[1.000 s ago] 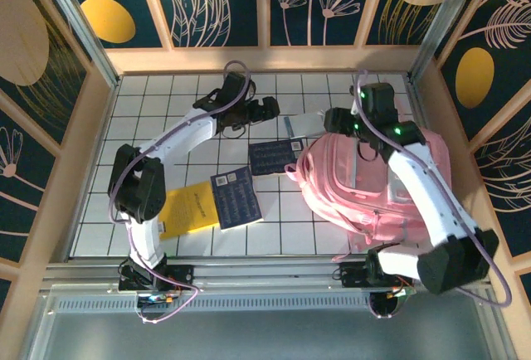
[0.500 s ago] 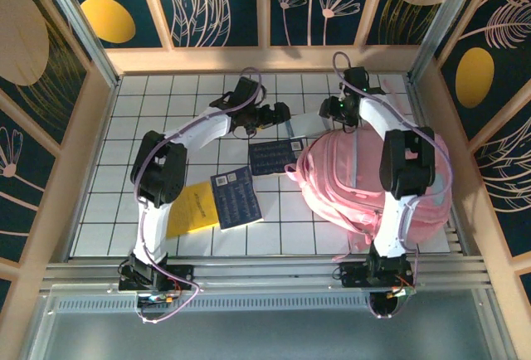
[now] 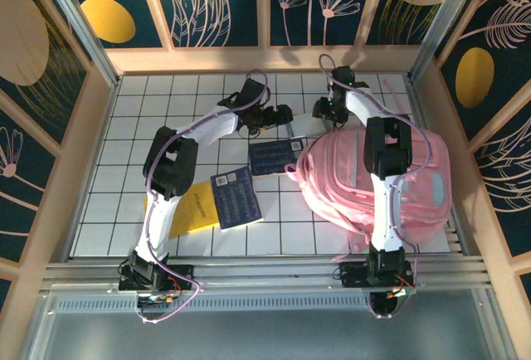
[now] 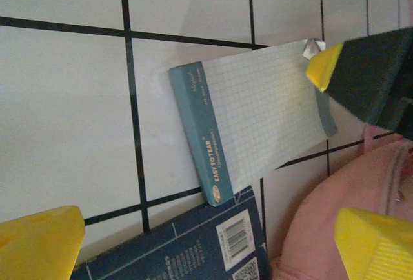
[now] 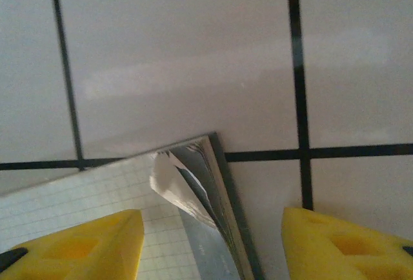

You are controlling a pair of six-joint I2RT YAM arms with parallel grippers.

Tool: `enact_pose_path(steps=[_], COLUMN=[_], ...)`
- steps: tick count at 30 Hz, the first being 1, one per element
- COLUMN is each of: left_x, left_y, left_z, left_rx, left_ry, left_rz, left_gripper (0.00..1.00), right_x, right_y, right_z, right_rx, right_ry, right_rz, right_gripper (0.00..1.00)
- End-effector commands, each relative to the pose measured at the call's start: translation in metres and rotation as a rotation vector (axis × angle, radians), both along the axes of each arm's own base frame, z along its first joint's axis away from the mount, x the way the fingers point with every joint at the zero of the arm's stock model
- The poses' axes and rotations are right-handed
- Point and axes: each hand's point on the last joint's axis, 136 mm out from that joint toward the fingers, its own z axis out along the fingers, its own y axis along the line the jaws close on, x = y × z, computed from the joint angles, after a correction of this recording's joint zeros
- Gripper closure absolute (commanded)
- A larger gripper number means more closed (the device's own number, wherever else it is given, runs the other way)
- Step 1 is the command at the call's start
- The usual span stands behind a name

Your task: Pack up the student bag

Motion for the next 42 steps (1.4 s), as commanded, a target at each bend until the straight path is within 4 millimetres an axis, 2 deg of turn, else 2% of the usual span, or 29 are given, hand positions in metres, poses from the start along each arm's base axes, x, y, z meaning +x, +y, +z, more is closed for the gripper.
enact_pose_path(steps=[1, 4, 8, 11, 16, 22, 25, 28, 33, 42], left_x=[0.007, 0.009, 0.010, 0.009, 0.009, 0.011, 0.011, 0.013, 0.013, 0.009], left_y=[0.004, 0.002, -0.001, -0.002, -0.003, -0.002, -0.006, -0.014, -0.024, -0.021], left_z=[-0.015, -0.026, -0.041, -0.053, -0.062, -0.070, -0.055, -0.023, 0.017, 0.068], left_rx=[0.047, 0.061, 0.071, 0.068, 0.056, -0.015, -0.065, -0.152, -0.278, -0.422], left_ry=[0.011, 0.032, 0.068, 0.101, 0.121, 0.164, 0.140, 0.088, 0.042, -0.025], left_rz=[-0.009, -0.013, -0.019, -0.022, -0.022, -0.014, -0.021, -0.035, -0.055, -0.054], left_gripper=[0.01, 0.01, 0.01, 0.01, 0.01, 0.01, 0.02, 0.02, 0.05, 0.10], right_x=[-0.007, -0.010, -0.015, -0.019, -0.027, -0.037, -0.042, -0.045, -0.047, -0.051], right_y=[0.013, 0.023, 0.045, 0.062, 0.085, 0.100, 0.103, 0.105, 0.105, 0.096], right_z=[-0.008, -0.015, -0.018, -0.017, -0.020, -0.023, -0.025, -0.027, -0.027, -0.031], right_rx=[0.013, 0.040, 0.116, 0.171, 0.227, 0.325, 0.348, 0.369, 0.397, 0.419], right_ry=[0.050, 0.076, 0.099, 0.111, 0.126, 0.149, 0.156, 0.163, 0.167, 0.176], right_rz=[0.054, 0.074, 0.103, 0.117, 0.138, 0.136, 0.134, 0.129, 0.122, 0.094], right_gripper=[0.44, 0.47, 0.55, 0.57, 0.60, 0.64, 0.64, 0.65, 0.66, 0.68])
